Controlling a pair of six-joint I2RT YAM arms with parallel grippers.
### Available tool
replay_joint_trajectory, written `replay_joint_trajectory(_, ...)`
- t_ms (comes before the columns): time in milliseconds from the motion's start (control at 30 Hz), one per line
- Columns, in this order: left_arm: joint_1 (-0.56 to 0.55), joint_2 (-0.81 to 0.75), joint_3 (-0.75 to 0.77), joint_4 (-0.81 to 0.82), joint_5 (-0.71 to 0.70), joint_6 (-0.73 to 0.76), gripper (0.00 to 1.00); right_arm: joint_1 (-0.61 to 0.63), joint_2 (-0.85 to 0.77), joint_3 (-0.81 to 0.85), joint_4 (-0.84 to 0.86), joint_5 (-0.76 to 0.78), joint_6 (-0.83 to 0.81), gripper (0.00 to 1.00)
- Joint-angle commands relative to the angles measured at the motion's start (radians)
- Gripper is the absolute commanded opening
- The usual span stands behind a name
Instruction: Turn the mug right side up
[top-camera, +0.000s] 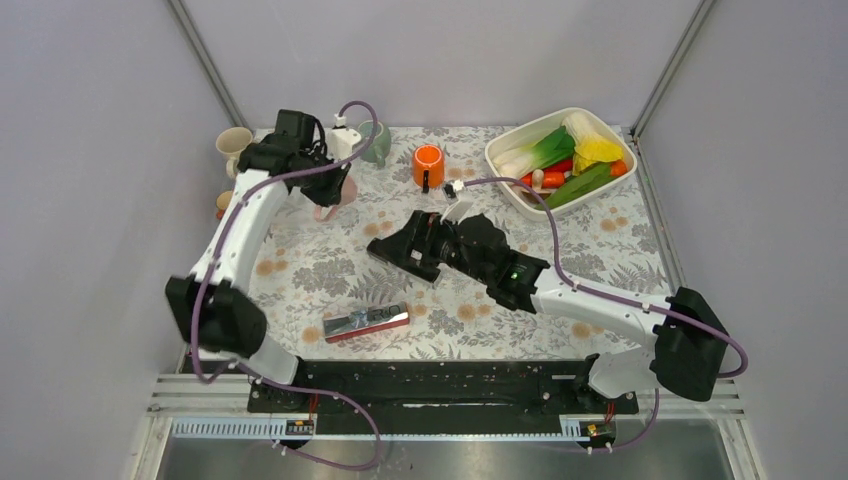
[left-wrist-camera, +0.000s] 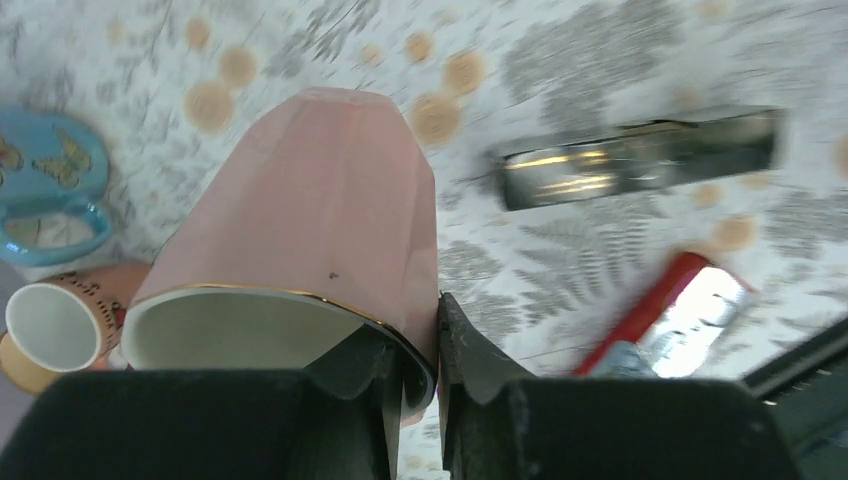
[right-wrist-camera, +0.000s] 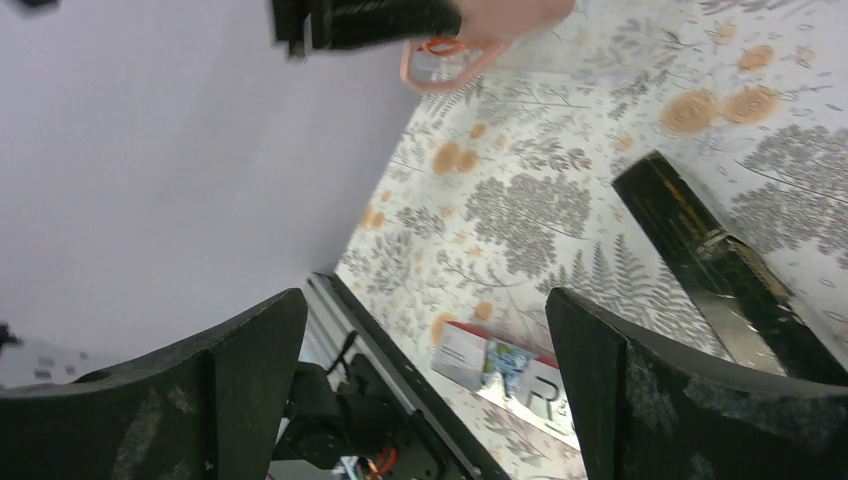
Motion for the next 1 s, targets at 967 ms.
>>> replay_joint_trajectory(967, 0.274, 0.783, 0.609, -0.208, -0.313, 0.198, 0.23, 0.006, -0.121, -0.047, -0.190, 0.180, -0.317, 0.99)
